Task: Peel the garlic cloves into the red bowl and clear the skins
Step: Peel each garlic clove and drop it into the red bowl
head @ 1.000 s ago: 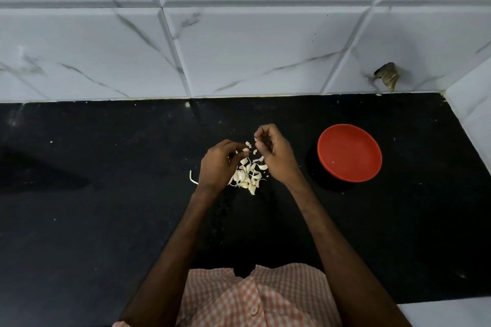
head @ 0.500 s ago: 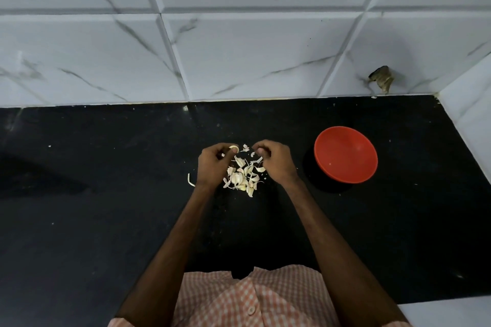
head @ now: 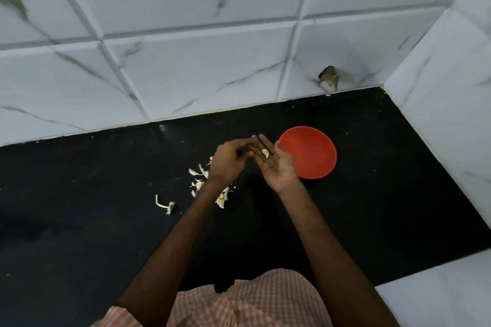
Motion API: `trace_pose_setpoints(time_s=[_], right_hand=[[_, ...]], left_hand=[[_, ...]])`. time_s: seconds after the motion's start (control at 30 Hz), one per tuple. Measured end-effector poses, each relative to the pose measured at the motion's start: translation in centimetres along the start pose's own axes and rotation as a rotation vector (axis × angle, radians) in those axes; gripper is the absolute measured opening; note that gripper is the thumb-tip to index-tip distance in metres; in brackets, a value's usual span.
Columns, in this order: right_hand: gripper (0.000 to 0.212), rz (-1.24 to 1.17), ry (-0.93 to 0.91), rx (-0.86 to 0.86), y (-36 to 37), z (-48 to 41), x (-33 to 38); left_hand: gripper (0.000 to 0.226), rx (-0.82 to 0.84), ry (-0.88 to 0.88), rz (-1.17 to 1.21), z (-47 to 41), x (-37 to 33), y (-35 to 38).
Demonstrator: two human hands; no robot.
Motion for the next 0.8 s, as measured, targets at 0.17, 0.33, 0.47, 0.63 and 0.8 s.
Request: trace_pose_setpoints(time_s=[0.17,0.33,0.47,0.63,0.8], right_hand=[[0.027,0.111,-0.123,-0.203,-3.3,-0.4,5.0],[0.037,0.637,-0.212,-0.564,-6.4,-1.5,8.4],[0.037,1.190,-0.153,-0.724,-6.8,-1.7,8.3],[0.036,1.348,-0.132,-0.714,-5.8,-1.7,7.4],[0.032,1.410,-0.085,-0.667,-6.2,-1.8,5.0]], left_hand=[[0.024,-0.056,-0.075,0.040,-0.1,0.8,0.5],[0.024,-0.023,-0.142,0.066,0.9,1.8,1.5],[0.024,0.007,-0.184,0.073,1.4,2.7,2.2],[0.022,-0.012,-0.235,0.101,2.6,4.7,1.6],[0.023,-0.034,-0.268,0.101,4.1,6.0,0.1]])
Point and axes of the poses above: each hand's wrist, its own z-axis away from the middle knuckle, its own y-axis out of the palm, x = y × z, the point moved 8 cm from there along -z, towards the middle knuckle, and after that the axes turned 12 degrees about y, right-handed, at the moved point
